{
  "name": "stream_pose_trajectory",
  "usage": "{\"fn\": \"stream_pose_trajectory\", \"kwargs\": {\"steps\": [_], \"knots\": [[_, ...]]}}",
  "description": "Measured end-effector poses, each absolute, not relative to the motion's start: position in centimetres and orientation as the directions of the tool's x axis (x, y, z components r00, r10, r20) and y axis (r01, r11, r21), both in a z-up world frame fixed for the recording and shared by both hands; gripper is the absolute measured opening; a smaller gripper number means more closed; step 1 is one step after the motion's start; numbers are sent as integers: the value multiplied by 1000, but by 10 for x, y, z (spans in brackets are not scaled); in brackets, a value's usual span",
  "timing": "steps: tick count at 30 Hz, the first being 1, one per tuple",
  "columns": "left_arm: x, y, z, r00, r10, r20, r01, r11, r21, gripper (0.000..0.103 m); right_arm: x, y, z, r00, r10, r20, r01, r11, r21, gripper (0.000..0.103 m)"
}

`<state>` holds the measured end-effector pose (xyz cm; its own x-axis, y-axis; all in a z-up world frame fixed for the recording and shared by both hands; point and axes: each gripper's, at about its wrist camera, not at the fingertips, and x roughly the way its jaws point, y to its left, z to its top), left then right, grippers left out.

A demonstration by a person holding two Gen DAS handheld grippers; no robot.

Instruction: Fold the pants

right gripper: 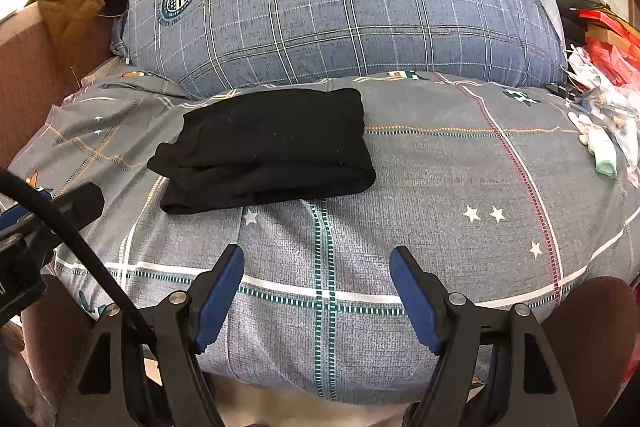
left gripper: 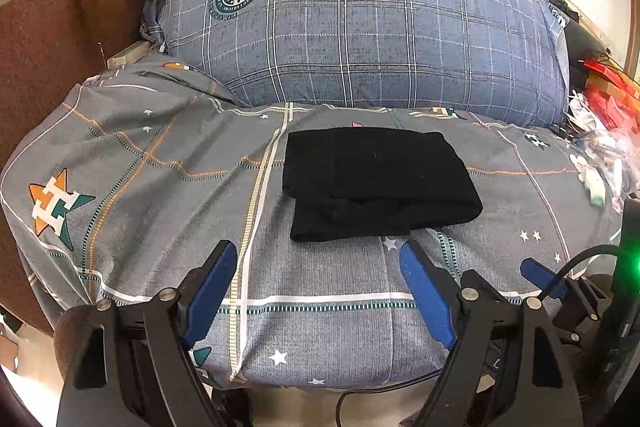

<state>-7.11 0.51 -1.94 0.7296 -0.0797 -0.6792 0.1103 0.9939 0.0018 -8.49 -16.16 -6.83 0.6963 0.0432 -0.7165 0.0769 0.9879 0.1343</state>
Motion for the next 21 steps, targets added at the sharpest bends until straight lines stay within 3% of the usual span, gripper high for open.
{"fn": "stream_pose_trajectory", "kwargs": {"steps": [21], "knots": [[-67,13,-26,707,-81,-702,98,995,-16,83,-83,-152,-79,667,49,-743,66,990,124,82]]}}
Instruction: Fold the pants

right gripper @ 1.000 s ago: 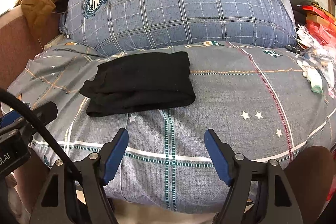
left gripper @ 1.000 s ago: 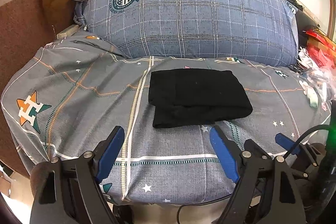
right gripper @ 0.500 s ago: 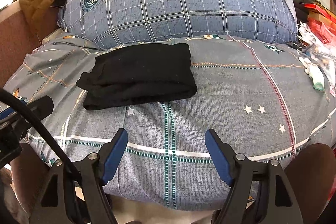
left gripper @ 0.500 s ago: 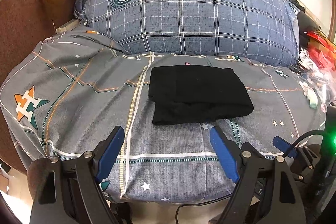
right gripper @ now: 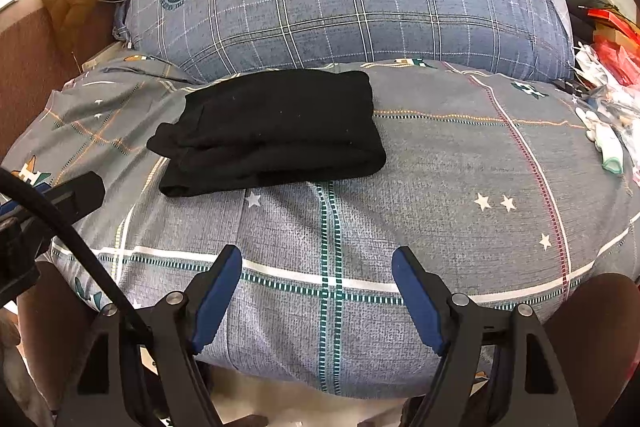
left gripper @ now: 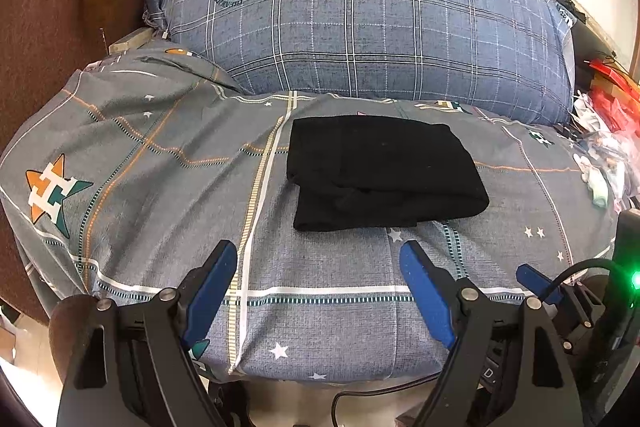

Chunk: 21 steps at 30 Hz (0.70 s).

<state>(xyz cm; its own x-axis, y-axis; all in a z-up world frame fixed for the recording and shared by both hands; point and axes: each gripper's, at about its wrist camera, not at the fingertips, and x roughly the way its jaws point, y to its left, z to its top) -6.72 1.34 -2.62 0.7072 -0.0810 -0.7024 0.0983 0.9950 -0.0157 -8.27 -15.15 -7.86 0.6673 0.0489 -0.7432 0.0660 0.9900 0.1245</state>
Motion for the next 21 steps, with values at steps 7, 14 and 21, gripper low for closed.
{"fn": "stream_pose_trajectory", "kwargs": {"steps": [7,14,21], "knots": [[-65,14,-29,697,-81,-713,99,995,-16,83,-81,-148,-82,656,57,-752,59,990,126,82],[-64,15,-30,693,-81,-716,98,995,-18,83,-80,-148,-84,649,60,-758,64,989,132,82],[-62,16,-33,685,-82,-724,98,995,-20,83,-79,-145,-88,637,66,-768,63,989,137,83]]}}
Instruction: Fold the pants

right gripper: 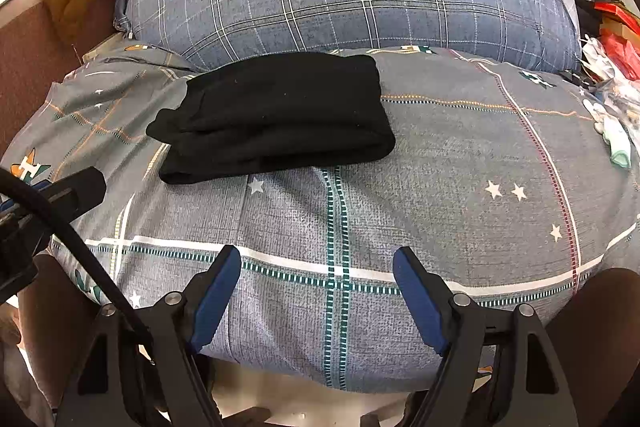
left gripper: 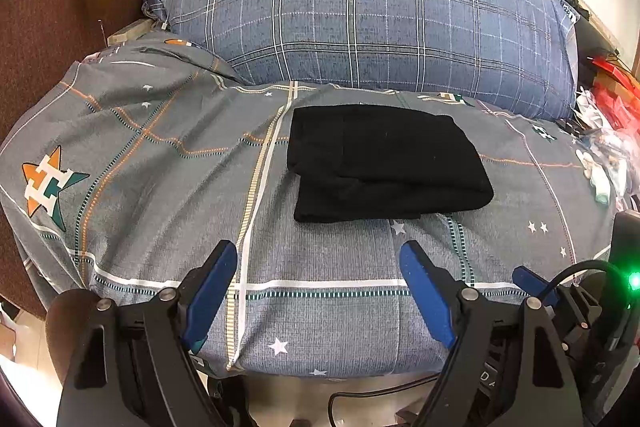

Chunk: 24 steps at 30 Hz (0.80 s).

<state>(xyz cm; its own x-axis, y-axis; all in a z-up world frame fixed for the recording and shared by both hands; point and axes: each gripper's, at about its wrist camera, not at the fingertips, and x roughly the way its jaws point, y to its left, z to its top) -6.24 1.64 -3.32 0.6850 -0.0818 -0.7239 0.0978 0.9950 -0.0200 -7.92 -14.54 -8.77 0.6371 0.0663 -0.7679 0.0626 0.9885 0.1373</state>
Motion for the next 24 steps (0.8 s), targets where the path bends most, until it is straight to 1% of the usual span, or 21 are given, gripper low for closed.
{"fn": "stream_pose_trajectory", "kwargs": {"steps": [24], "knots": [[-59,17,-40,665,-84,-742,105,994,-19,83,-77,-145,-95,615,84,-784,64,986,156,84]]}}
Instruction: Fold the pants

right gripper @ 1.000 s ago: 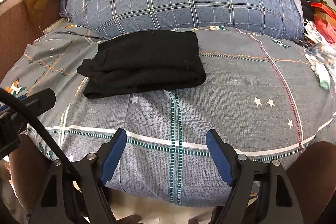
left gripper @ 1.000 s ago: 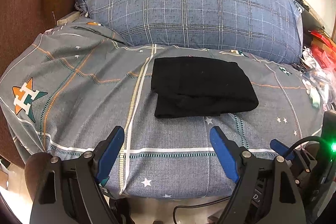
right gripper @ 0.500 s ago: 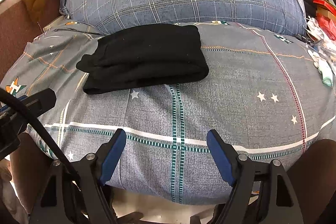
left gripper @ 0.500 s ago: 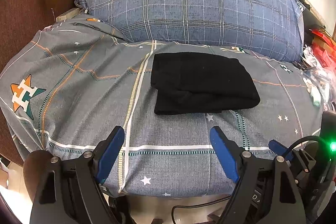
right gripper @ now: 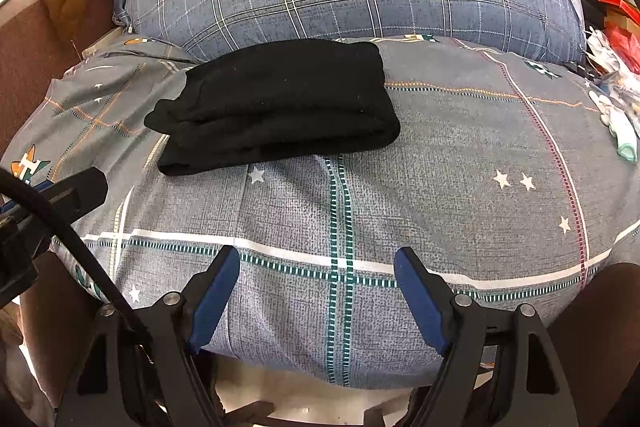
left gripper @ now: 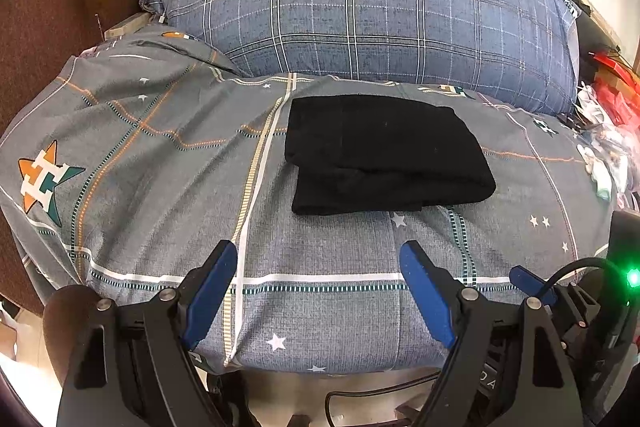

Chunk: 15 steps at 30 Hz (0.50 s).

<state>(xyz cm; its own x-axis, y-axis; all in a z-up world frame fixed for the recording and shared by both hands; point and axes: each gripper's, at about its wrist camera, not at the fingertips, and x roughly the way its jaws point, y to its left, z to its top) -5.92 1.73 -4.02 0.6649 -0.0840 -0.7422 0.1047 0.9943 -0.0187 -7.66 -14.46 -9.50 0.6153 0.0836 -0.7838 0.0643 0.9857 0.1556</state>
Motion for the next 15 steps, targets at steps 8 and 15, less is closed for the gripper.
{"fn": "stream_pose_trajectory", "kwargs": {"steps": [8,15], "knots": [[-58,18,-42,657,-87,-749,105,994,-23,83,-75,-146,-98,605,91,-791,65,985,163,84],[-57,20,-42,659,-89,-747,103,994,-27,83,-75,-146,-99,605,94,-790,63,984,165,84]]}}
